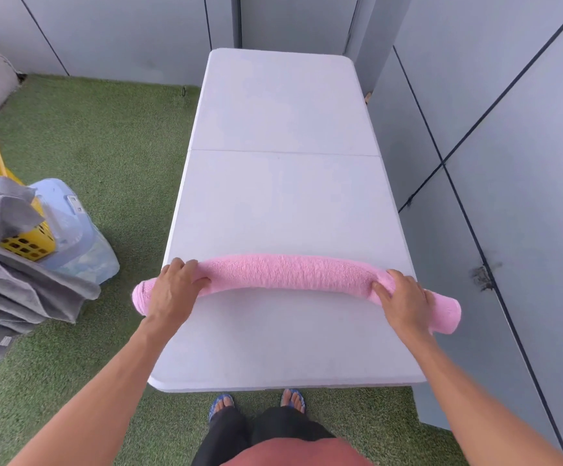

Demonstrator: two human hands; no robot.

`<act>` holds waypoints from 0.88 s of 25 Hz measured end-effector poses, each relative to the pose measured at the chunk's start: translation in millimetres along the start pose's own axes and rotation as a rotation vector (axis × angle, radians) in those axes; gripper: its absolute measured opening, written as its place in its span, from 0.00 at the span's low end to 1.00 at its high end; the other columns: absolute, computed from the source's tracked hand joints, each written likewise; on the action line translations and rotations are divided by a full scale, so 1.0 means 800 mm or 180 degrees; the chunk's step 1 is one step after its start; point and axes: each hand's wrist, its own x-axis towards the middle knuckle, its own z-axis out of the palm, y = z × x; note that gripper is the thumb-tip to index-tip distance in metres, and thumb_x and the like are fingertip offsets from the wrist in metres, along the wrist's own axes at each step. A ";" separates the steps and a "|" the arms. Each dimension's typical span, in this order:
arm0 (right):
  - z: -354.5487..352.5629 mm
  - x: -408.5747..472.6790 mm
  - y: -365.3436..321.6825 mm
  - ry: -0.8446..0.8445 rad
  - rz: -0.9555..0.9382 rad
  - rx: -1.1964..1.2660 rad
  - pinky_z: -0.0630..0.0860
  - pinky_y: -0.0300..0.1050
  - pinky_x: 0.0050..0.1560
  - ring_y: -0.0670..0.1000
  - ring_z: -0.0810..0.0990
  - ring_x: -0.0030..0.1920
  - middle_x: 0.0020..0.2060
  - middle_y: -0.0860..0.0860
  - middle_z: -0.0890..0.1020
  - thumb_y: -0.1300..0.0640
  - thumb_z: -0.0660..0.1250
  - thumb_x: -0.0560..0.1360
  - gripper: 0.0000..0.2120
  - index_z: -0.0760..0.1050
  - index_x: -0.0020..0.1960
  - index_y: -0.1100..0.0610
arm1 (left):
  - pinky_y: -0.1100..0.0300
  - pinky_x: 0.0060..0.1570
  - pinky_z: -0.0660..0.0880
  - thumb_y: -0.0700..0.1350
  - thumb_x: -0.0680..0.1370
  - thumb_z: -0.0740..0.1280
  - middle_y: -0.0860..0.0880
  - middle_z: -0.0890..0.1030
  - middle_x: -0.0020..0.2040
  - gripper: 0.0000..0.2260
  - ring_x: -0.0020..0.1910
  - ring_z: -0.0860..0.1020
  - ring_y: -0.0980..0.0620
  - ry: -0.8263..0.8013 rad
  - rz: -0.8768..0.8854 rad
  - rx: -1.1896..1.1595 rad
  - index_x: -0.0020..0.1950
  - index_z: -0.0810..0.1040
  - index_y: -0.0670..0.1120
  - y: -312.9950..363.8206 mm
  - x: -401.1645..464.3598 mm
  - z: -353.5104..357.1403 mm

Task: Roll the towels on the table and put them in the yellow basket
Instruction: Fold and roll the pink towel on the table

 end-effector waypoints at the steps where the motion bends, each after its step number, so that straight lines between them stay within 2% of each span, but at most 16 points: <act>1: 0.002 -0.004 -0.022 0.0018 0.0247 0.0076 0.65 0.57 0.59 0.61 0.74 0.57 0.54 0.58 0.79 0.45 0.62 0.77 0.19 0.72 0.63 0.55 | 0.49 0.45 0.68 0.50 0.75 0.69 0.40 0.75 0.47 0.14 0.48 0.74 0.37 -0.0021 -0.0250 0.0009 0.51 0.76 0.39 0.018 -0.002 0.001; 4: 0.011 -0.014 -0.099 -0.0395 0.0609 0.0437 0.68 0.56 0.54 0.62 0.74 0.57 0.55 0.59 0.77 0.46 0.60 0.79 0.17 0.71 0.62 0.56 | 0.51 0.45 0.70 0.55 0.74 0.67 0.41 0.78 0.47 0.17 0.47 0.77 0.38 -0.0229 -0.0824 -0.0119 0.48 0.76 0.41 0.085 -0.013 0.022; 7: 0.033 -0.021 -0.159 -0.0911 0.0302 0.1445 0.73 0.53 0.55 0.61 0.76 0.58 0.55 0.59 0.77 0.50 0.63 0.74 0.18 0.70 0.62 0.56 | 0.53 0.46 0.72 0.55 0.72 0.67 0.41 0.80 0.49 0.18 0.50 0.78 0.38 -0.0576 -0.1063 -0.0612 0.48 0.76 0.41 0.152 -0.029 0.051; 10: 0.022 -0.024 -0.159 -0.1429 0.0004 0.2319 0.71 0.43 0.60 0.51 0.77 0.58 0.58 0.51 0.77 0.57 0.65 0.71 0.25 0.69 0.68 0.57 | 0.53 0.46 0.74 0.56 0.72 0.69 0.42 0.80 0.47 0.18 0.48 0.78 0.39 -0.0678 -0.1212 -0.1075 0.47 0.74 0.41 0.170 -0.044 0.060; 12: 0.023 -0.023 -0.136 -0.1160 -0.0108 0.2155 0.71 0.42 0.63 0.48 0.77 0.58 0.58 0.48 0.78 0.53 0.67 0.71 0.26 0.71 0.67 0.57 | 0.50 0.48 0.76 0.58 0.72 0.70 0.43 0.79 0.46 0.20 0.46 0.78 0.40 -0.0623 -0.1266 -0.1247 0.48 0.74 0.41 0.160 -0.049 0.062; 14: 0.029 -0.029 -0.119 -0.0919 -0.0138 0.1966 0.69 0.45 0.67 0.51 0.76 0.63 0.62 0.52 0.78 0.47 0.67 0.73 0.27 0.71 0.69 0.57 | 0.49 0.48 0.76 0.58 0.72 0.70 0.44 0.79 0.46 0.22 0.45 0.79 0.41 -0.0634 -0.1266 -0.1288 0.50 0.74 0.40 0.158 -0.050 0.067; 17: 0.034 -0.036 -0.133 -0.0797 -0.0226 0.2123 0.64 0.40 0.67 0.52 0.72 0.67 0.66 0.54 0.75 0.55 0.66 0.77 0.24 0.69 0.70 0.60 | 0.49 0.48 0.77 0.57 0.71 0.71 0.43 0.79 0.47 0.21 0.45 0.80 0.40 -0.0791 -0.1205 -0.1214 0.51 0.73 0.41 0.173 -0.054 0.076; 19: 0.034 -0.035 -0.137 -0.0646 -0.0204 0.2281 0.67 0.41 0.64 0.53 0.75 0.64 0.63 0.54 0.78 0.55 0.67 0.76 0.22 0.71 0.68 0.59 | 0.48 0.47 0.77 0.58 0.71 0.71 0.43 0.80 0.46 0.21 0.43 0.81 0.40 -0.0835 -0.1231 -0.1255 0.49 0.73 0.41 0.176 -0.056 0.082; 22: 0.034 -0.042 -0.122 -0.0558 -0.0093 0.2479 0.72 0.44 0.57 0.55 0.77 0.58 0.55 0.53 0.79 0.49 0.69 0.74 0.19 0.73 0.61 0.56 | 0.47 0.43 0.79 0.59 0.69 0.73 0.45 0.80 0.44 0.22 0.38 0.82 0.42 -0.0847 -0.1309 -0.1426 0.46 0.73 0.42 0.171 -0.054 0.083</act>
